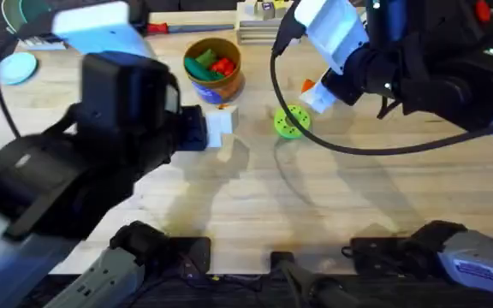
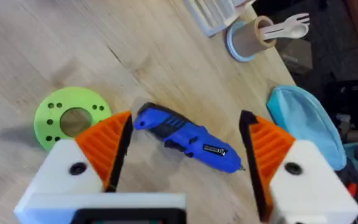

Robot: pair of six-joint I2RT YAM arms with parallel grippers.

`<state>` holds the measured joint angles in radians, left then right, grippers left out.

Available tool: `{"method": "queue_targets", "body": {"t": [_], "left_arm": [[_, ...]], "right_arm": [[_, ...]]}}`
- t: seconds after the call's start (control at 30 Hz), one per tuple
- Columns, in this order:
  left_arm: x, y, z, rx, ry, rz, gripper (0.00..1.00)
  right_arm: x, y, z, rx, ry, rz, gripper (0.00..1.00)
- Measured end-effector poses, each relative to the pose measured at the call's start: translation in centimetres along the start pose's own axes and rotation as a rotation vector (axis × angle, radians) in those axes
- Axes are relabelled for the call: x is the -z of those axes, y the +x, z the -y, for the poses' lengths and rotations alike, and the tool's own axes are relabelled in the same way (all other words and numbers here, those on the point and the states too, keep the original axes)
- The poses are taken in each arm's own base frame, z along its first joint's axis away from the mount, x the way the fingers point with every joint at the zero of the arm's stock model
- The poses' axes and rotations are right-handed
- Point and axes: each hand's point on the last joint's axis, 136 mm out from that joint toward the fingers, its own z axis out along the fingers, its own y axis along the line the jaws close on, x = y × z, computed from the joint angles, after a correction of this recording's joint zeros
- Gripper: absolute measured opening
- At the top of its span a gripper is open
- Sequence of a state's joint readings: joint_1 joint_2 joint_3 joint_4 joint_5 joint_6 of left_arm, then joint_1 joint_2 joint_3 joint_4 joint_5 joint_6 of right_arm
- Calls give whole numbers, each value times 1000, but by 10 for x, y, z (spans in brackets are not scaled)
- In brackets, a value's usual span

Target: Pick up the gripper from the table and insert it into the empty holder that is missing its gripper. Then pick up a screw, insert it into the mounting hole, and use the screwdriver to tighten it. Finally, clean up the table by picking up the vegetable and placing it into the bucket.

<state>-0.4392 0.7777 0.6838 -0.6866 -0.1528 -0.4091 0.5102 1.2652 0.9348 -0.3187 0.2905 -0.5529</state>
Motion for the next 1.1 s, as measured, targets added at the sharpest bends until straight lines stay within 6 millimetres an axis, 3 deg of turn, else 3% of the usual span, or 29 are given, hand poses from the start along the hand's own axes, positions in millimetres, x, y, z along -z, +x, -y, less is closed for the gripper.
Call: {"method": "queue_targets", "body": {"t": [0.1,0.37,0.63,1.03,1.1], "left_arm": [[-14,8,-9,45,-50,-57,992],[-62,36,-58,199,-247,-250,992],[-98,43,-74,242,-295,-296,993],[-107,64,-79,246,-332,-385,994],[-108,64,-79,253,-333,-383,940]], "right_arm": [[0,1,-1,2,-3,-5,991],[0,2,-1,3,-6,-9,991],[0,2,-1,3,-6,-10,992],[0,2,-1,3,-6,-9,991],[0,2,-1,3,-6,-9,991]]}}
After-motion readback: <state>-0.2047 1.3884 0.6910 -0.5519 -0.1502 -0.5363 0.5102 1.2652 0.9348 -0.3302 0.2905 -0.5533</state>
